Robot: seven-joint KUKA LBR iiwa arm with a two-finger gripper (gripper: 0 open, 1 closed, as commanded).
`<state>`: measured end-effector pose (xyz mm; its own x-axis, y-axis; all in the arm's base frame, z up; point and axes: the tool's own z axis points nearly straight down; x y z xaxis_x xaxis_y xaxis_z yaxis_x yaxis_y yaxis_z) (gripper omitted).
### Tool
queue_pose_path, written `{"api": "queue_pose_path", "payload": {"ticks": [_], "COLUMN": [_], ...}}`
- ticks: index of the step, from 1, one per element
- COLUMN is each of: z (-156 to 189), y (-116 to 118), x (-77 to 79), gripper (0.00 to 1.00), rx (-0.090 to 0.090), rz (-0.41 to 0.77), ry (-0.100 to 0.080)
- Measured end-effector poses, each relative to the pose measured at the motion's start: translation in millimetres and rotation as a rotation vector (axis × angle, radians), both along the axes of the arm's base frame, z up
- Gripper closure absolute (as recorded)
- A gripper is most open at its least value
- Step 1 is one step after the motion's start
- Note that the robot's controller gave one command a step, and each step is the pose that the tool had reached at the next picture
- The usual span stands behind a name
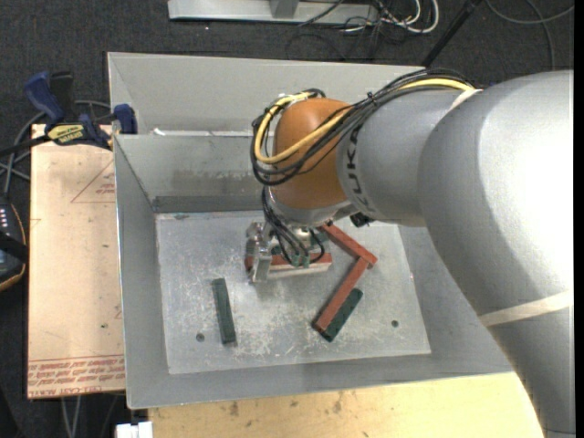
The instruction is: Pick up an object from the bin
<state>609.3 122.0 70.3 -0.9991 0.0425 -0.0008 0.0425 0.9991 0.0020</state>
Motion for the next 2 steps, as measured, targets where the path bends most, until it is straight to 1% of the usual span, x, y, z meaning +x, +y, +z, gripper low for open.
{"api": "queue_pose_path", "payload": {"ticks": [1, 2], "z": [0.0, 0.3], "y": [-0.3, -66.2], "x": [0.2, 19.7], "gripper": [0.0, 0.0], "rx": [0.0, -0.003], "rz": [0.0, -0.055], "ry": [0.0, -0.004]}}
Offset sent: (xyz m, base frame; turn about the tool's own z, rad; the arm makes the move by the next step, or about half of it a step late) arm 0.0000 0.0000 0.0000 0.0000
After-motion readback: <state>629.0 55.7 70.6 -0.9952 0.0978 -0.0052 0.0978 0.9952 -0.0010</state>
